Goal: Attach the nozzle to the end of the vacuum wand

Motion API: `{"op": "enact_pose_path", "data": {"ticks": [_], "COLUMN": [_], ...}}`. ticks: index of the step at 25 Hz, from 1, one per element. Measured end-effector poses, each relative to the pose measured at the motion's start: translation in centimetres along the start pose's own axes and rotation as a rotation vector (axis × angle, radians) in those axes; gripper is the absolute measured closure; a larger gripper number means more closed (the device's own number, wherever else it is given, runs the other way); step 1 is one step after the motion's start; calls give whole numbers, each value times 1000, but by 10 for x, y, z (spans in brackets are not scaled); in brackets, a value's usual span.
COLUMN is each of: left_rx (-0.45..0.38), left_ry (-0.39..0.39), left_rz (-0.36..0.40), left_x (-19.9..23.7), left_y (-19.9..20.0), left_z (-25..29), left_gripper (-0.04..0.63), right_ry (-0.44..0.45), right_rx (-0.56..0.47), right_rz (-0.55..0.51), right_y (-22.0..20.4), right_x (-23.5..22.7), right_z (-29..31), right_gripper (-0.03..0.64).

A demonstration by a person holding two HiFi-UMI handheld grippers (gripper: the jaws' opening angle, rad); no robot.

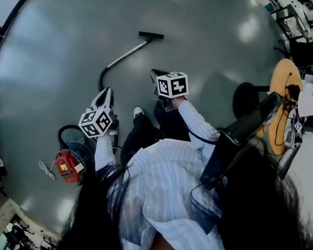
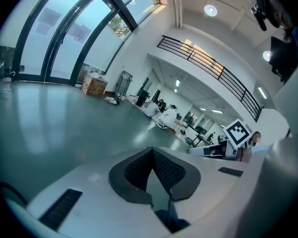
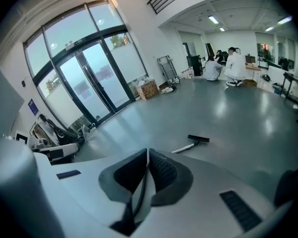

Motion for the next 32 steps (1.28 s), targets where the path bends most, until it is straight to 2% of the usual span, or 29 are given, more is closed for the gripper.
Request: {"op": "enact_pose_path", "data": {"ticks": [5,8,15,20,26,29,32], "left_rx": [-38,-73,-98,-151,-261,-248,-192], "left_ry": [56,91,111,103,72,36,28], "left_rz": [-92,-138,-167,-153,-244,-259,-201], "left_x": [36,31,1,-53,-166,-219,-263], "left_y": [-17,-32,-63,-84,-140,-176,-201], "left_z": [-34,-53,-64,-63,-64,-65,-74], "left_gripper": [590,591,591,591,590,591,591], "right_ry": [-31,-4,34,52,60,70,107], "right_rx": [33,34,54,62,55,36,24], "right_rz": [-4,-28,-72,-164,-222,-254,-248], "right_y": [-10,-11,-38,-78,-135,-158,-177], "right_x": [13,17,14,-15,-74,-95,-106], "right_z": [-10,-22,-45,-87,-170,-203,-226], "right_gripper": [597,597,597,597,597,597,597]}}
Point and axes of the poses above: the fingertips, and each gripper's own axes: z forward along the fingers, x to its left, y out of its top, the point moved 10 cm from there along -z, backward along the fingers, and after that the axes turned 5 degrees about y, right-handed, at the moved point
